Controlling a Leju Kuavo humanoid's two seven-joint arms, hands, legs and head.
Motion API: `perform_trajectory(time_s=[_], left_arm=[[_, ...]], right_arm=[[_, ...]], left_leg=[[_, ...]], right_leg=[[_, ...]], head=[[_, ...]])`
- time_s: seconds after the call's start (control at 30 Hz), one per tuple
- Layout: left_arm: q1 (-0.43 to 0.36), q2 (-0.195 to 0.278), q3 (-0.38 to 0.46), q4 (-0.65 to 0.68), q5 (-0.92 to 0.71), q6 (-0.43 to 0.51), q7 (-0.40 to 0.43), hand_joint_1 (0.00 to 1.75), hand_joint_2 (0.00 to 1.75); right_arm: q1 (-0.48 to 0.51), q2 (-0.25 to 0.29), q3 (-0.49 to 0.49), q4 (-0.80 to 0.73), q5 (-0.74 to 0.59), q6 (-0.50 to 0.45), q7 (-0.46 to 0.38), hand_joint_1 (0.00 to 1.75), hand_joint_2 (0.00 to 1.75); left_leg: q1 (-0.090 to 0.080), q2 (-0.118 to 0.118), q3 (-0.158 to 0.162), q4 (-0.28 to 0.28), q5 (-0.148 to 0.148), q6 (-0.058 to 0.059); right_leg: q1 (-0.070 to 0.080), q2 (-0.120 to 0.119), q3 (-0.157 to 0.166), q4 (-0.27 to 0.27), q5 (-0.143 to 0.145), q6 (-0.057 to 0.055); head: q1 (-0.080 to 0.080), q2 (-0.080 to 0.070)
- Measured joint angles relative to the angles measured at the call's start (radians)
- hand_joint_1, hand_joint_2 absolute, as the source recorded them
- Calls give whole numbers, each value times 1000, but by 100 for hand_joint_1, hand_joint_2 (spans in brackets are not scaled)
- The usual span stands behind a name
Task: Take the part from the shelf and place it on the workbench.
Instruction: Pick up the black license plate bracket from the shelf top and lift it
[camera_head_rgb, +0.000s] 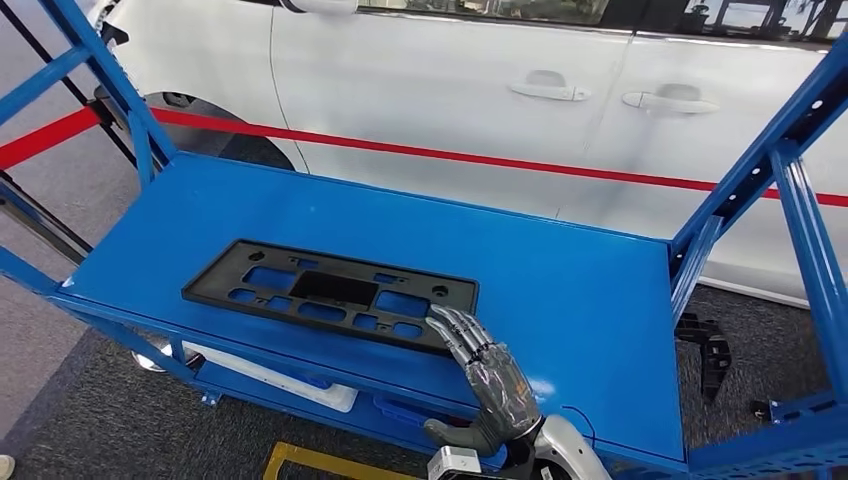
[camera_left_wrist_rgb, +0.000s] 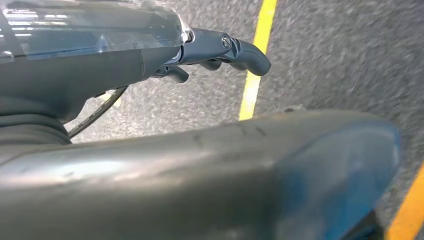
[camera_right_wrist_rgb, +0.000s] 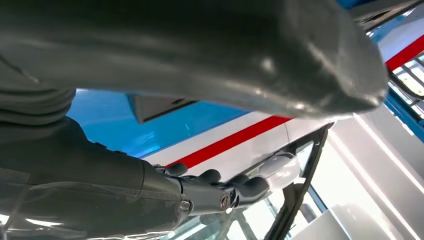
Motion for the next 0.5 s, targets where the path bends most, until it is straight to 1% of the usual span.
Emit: perform_trajectory(time_s=[0.07, 0.1, 0.13, 0.17, 0.2, 0.23, 0.27, 0.3, 0.33, 0.37, 0.43, 0.47, 0.5], left_arm=[[0, 0, 1, 0, -1, 4, 0, 0, 0], [0, 0, 1, 0, -2, 6, 1, 0, 0], [0, 0, 1, 0, -4, 8, 1, 0, 0], [0, 0, 1, 0, -6, 9, 1, 0, 0], [0, 0, 1, 0, -8, 9, 2, 0, 0], [-1, 0, 1, 0, -10, 9, 2, 0, 0], [-2, 0, 1, 0, -11, 9, 1, 0, 0], [-3, 0, 0, 0, -11, 9, 1, 0, 0], [-4, 0, 0, 0, -12, 9, 0, 0, 0], [-4, 1, 0, 0, -12, 9, -1, 0, 0], [-1, 0, 0, 0, -11, 9, -5, 0, 0], [0, 0, 0, 0, -11, 8, -7, 0, 0], [0, 0, 1, 0, -10, 8, -9, 0, 0]], right_arm=[[0, 0, 0, 1, -3, 0, 0, 0, 0], [0, 1, 1, 1, -4, 0, 0, 0, 0], [0, 1, 1, 2, -6, 0, 1, 0, 0], [-1, 1, 2, 3, -8, 1, 2, 0, 0], [-1, 2, 2, 3, -12, 2, 2, 0, 44], [-1, 2, 2, 2, -15, 2, 2, 0, 87], [-1, 2, 2, 2, -19, 3, 2, 0, 131], [-1, 2, 2, 1, -23, 2, 2, 0, 175], [0, 2, 2, 0, -27, 1, 1, 0, 175], [2, 2, 2, -2, -29, -1, 1, 0, 175], [11, 1, 2, -6, -32, -6, 0, 0, 175], [17, -1, 2, -8, -32, -10, -2, 0, 175], [24, -4, 2, -9, -32, -14, -5, 0, 175]], left_leg=[[2, 0, -44, 125, -80, -7], [3, 0, -59, 179, -102, -9], [3, 0, -58, 203, -105, -9], [3, 0, -37, 185, -89, -8], [3, 0, 2, 133, -63, -5], [3, 0, 52, 58, -38, 0], [1, 0, 98, -13, -23, 5], [-2, 0, 127, -61, -16, 10], [-5, -1, 141, -88, -16, 15], [-7, -1, 143, -95, -16, 18], [-4, 1, 140, -106, -6, 29], [-1, 2, 140, -112, 0, 36], [1, 4, 138, -117, 8, 43]], right_leg=[[2, -2, -16, 0, 11, -7], [3, -3, -23, 1, 16, -7], [4, -4, -30, 1, 21, -7], [5, -4, -35, 2, 25, -6], [6, -4, -39, 2, 29, -4], [6, -4, -40, 3, 32, -2], [7, -4, -42, 3, 35, 2], [8, -4, -42, 3, 39, 7], [8, -4, -43, 3, 42, 13], [9, -4, -43, 1, 46, 19], [9, -4, -44, 3, 47, 31], [10, -3, -51, 17, 34, 35], [10, -2, -67, 52, 9, 39]], head=[[-1, 0], [-1, 0], [-1, 0], [-1, 0], [-1, 0], [-1, 0], [-1, 0], [0, 0], [0, 0], [0, 0], [0, 0], [1, 0], [2, 0]])
